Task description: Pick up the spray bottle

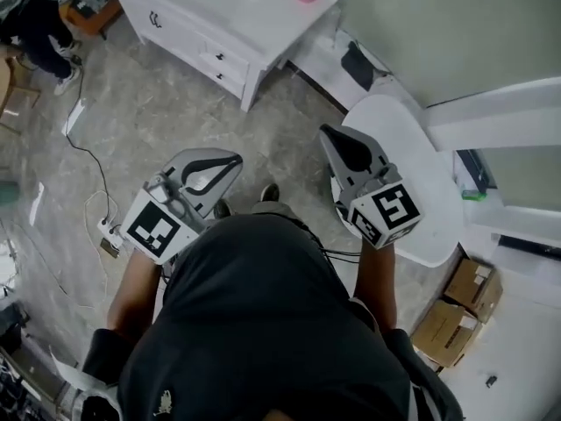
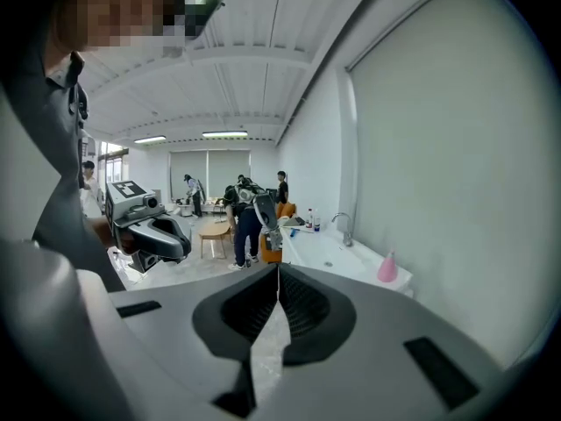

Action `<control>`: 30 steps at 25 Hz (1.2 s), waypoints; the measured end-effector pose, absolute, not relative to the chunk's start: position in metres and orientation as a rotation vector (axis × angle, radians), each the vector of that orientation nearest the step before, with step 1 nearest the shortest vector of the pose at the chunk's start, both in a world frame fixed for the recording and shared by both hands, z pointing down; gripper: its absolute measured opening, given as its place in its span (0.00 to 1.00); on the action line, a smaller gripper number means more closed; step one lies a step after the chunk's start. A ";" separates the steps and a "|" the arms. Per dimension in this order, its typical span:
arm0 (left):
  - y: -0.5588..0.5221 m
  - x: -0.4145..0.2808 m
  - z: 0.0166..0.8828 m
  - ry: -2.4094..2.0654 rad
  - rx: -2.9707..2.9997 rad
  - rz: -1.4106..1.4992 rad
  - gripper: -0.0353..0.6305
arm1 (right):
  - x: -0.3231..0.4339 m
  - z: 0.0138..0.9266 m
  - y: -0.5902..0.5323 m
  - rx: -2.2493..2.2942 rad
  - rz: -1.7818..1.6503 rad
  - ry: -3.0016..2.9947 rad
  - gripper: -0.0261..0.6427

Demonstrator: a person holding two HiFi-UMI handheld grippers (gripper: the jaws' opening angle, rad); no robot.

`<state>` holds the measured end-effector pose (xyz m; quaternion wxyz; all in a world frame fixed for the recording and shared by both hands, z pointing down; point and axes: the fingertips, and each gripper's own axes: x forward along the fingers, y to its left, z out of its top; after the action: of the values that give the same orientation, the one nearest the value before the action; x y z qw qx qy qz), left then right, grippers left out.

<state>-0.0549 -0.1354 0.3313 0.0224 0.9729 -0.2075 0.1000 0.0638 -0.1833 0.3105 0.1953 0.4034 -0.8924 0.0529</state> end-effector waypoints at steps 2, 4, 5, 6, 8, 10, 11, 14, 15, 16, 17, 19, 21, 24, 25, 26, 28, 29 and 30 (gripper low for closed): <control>-0.144 -0.053 0.331 -0.658 2.992 0.269 0.06 | 0.060 0.313 -0.191 1.088 0.158 -2.511 0.05; -0.156 -0.054 0.327 -0.687 2.964 0.244 0.06 | 0.057 0.312 -0.206 1.060 0.160 -2.523 0.05; -0.163 -0.052 0.324 -0.703 2.960 0.233 0.06 | 0.060 0.311 -0.214 1.051 0.158 -2.524 0.05; -0.169 -0.048 0.322 -0.716 2.960 0.222 0.06 | 0.064 0.310 -0.222 1.046 0.155 -2.524 0.05; -0.181 -0.037 0.321 -0.729 2.967 0.221 0.06 | 0.076 0.310 -0.235 1.045 0.150 -2.528 0.05; -0.189 -0.025 0.322 -0.733 2.979 0.244 0.06 | 0.089 0.312 -0.245 1.043 0.159 -2.536 0.05; -0.193 -0.017 0.321 -0.735 2.981 0.250 0.06 | 0.097 0.313 -0.249 1.042 0.167 -2.537 0.05; -0.206 0.005 0.319 -0.744 2.979 0.248 0.06 | 0.119 0.316 -0.263 1.043 0.179 -2.534 0.05; -0.211 0.011 0.319 -0.749 2.978 0.248 0.06 | 0.124 0.316 -0.268 1.040 0.179 -2.539 0.05; -0.215 0.017 0.318 -0.753 2.978 0.252 0.06 | 0.129 0.317 -0.273 1.035 0.181 -2.546 0.05; -0.218 0.022 0.318 -0.757 2.979 0.259 0.06 | 0.133 0.317 -0.276 1.028 0.184 -2.553 0.05; -0.223 0.032 0.319 -0.764 2.979 0.279 0.06 | 0.140 0.320 -0.281 1.010 0.191 -2.566 0.05; -0.228 0.040 0.321 -0.772 2.982 0.294 0.06 | 0.148 0.323 -0.286 0.999 0.195 -2.567 0.05; -0.236 0.046 0.323 -0.787 2.980 0.293 0.06 | 0.159 0.329 -0.296 0.995 0.193 -2.547 0.05; -0.238 0.046 0.325 -0.784 2.977 0.294 0.06 | 0.160 0.330 -0.299 0.999 0.194 -2.539 0.05; -0.240 0.046 0.327 -0.772 2.976 0.297 0.06 | 0.160 0.331 -0.302 1.007 0.198 -2.533 0.05; -0.243 0.043 0.331 -0.731 2.981 0.296 0.06 | 0.157 0.330 -0.304 1.028 0.209 -2.526 0.05; -0.246 0.040 0.332 -0.713 2.980 0.289 0.06 | 0.155 0.330 -0.306 1.039 0.212 -2.517 0.05; -0.251 0.037 0.333 -0.699 2.977 0.280 0.06 | 0.152 0.331 -0.310 1.054 0.213 -2.502 0.05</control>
<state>0.0367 -0.2507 0.3332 0.0354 0.9689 -0.2273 0.0910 0.1525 -0.3103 0.3307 0.2076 0.3786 -0.8987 0.0767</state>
